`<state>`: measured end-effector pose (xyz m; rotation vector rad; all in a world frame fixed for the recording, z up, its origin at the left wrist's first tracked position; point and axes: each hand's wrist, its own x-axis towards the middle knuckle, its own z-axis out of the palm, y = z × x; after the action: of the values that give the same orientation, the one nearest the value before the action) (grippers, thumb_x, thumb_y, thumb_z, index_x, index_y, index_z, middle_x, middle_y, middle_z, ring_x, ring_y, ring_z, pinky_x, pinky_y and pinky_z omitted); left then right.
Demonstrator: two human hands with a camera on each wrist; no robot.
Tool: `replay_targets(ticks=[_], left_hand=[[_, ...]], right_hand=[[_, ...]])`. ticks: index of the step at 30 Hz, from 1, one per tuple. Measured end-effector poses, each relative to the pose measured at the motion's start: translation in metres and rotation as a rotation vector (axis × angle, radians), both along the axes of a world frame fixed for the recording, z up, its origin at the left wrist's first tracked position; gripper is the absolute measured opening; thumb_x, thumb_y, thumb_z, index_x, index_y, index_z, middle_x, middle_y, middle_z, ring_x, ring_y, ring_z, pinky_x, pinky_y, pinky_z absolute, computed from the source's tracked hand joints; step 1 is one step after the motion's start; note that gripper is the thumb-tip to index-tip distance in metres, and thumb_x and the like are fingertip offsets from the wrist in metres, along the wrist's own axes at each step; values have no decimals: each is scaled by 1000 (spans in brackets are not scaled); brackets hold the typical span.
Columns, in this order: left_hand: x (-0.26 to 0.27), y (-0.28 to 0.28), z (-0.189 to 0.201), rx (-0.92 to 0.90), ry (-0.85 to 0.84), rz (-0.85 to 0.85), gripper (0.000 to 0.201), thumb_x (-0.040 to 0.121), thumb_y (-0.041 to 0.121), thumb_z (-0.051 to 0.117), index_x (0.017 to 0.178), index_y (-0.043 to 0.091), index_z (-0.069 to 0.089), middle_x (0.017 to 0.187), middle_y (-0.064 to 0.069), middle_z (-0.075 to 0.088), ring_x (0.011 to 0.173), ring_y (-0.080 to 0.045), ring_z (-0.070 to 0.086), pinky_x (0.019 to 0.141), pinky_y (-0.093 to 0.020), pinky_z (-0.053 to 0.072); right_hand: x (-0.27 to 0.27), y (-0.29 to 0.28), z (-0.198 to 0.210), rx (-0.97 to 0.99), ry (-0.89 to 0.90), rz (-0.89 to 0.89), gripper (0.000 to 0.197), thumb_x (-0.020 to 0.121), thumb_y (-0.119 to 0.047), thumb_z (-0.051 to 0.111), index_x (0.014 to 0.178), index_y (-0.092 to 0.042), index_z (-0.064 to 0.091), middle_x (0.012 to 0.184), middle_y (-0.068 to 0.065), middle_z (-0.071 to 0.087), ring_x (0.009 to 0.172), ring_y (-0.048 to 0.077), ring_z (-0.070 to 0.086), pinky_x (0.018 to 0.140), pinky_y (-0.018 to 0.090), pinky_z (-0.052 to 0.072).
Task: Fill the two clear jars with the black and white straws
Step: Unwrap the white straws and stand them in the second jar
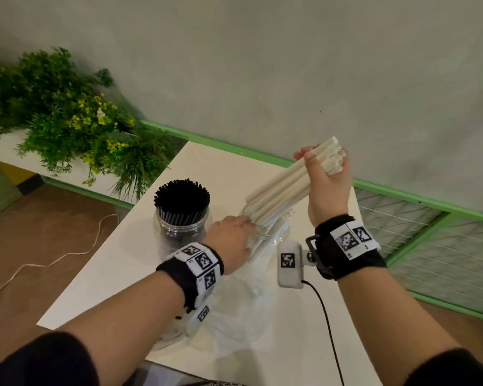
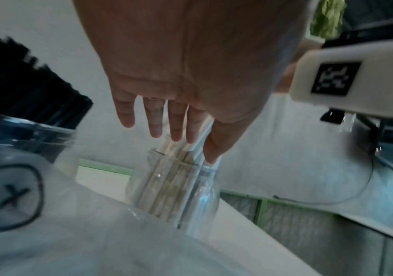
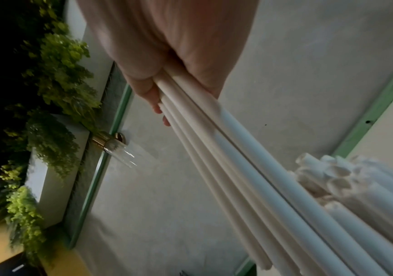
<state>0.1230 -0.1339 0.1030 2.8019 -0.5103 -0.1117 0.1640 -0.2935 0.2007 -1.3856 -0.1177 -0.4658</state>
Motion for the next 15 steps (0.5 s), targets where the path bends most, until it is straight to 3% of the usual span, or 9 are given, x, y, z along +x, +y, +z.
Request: replay_targets(ticks=[2,4,7,11,15], left_hand=[[10,-11,-4,148,21,-26,59,88,25,51,144,21,32,154,1,25,139,-24,27,112,-43,27],[15,-15,-9,242,26,-23,58,88,26,51,143,20,32,153,1,28,138,-24,27,111,-45,25],[17,-15,-12,268,16,-8,58,87,28,52,142,21,33,149,1,33,136,-25,31,110,-47,23],[14,-11,-10,285,-24,-12,60,88,34,51,144,28,32,149,0,29,140,-28,22,113,-50,18],[10,-8,-13,242,-15,26,61,88,36,51,145,31,30,150,1,28,135,-26,30,111,-47,22]], right_hand=[[3,0,-7,-35,25,-39,18,85,-9,62,92,-22,52,89,2,71,94,28,66,93,51,49],[6,-2,-13,-52,28,-75,17,85,-11,63,92,-22,52,93,8,70,92,24,66,92,47,50],[10,-4,-18,-69,-1,-102,17,88,-5,60,95,-17,50,94,11,69,85,12,64,85,29,50],[17,1,-23,-67,-31,-104,18,90,-3,60,103,-8,50,90,3,66,78,2,62,74,14,47],[26,10,-36,-174,6,-94,23,90,-10,62,110,-7,52,85,-7,61,70,-5,57,66,10,45]])
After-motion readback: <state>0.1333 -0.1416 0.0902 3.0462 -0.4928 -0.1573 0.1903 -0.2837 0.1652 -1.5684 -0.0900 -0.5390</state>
